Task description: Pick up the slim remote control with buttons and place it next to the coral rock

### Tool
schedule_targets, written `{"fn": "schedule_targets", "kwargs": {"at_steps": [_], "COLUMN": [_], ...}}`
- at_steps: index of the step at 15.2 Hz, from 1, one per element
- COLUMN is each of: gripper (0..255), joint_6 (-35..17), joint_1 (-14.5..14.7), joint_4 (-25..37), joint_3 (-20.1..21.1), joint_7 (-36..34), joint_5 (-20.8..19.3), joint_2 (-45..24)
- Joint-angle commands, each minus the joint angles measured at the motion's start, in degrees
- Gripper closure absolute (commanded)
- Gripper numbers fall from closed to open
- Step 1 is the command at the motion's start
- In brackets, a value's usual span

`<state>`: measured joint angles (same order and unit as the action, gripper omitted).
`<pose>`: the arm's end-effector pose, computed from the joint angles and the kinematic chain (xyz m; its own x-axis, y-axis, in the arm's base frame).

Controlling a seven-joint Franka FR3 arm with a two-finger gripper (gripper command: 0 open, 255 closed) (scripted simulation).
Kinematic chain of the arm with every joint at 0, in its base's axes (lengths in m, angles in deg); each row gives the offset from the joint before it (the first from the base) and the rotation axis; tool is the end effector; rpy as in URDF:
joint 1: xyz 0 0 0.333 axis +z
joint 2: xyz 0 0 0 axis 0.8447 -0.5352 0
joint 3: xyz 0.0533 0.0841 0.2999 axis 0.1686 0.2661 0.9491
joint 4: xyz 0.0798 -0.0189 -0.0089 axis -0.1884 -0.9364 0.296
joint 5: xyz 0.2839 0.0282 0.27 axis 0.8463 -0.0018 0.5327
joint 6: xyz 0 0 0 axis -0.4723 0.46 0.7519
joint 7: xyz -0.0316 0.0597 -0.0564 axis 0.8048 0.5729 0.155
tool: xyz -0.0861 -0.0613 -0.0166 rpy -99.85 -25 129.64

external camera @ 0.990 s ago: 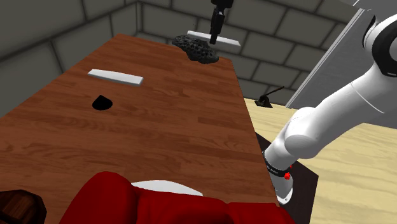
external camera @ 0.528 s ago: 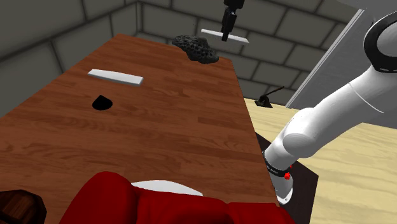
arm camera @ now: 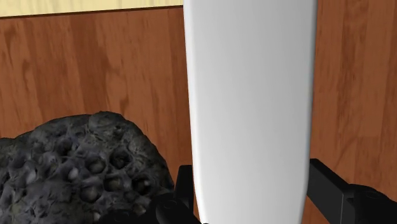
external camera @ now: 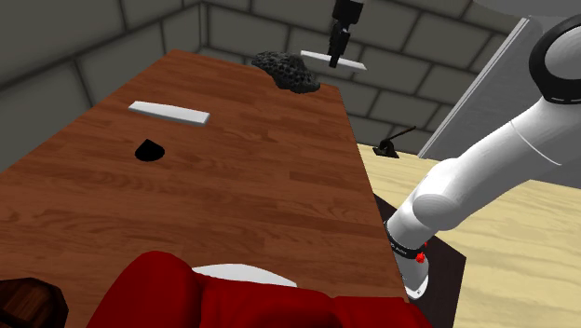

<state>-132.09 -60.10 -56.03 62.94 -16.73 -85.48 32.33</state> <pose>0.4704 -0.0902 0.6229 0.7682 0.6401 -0.0082 0.6402 -0.7682 0.0072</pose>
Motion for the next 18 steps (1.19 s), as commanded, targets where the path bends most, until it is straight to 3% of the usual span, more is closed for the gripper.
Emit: {"fn": "schedule_targets", "kwargs": {"at_steps": [1,18], "gripper": [255,255], "joint_6": [-1.6,-14.7], "joint_1": [0.0,-0.1], "joint_4": [-1.7,-15.5], "joint_3": [0.0,-0.2], "joint_7": [-0.1,-0.3], "joint_5": [0.0,-0.3], "joint_2": [0.2,0.8]}}
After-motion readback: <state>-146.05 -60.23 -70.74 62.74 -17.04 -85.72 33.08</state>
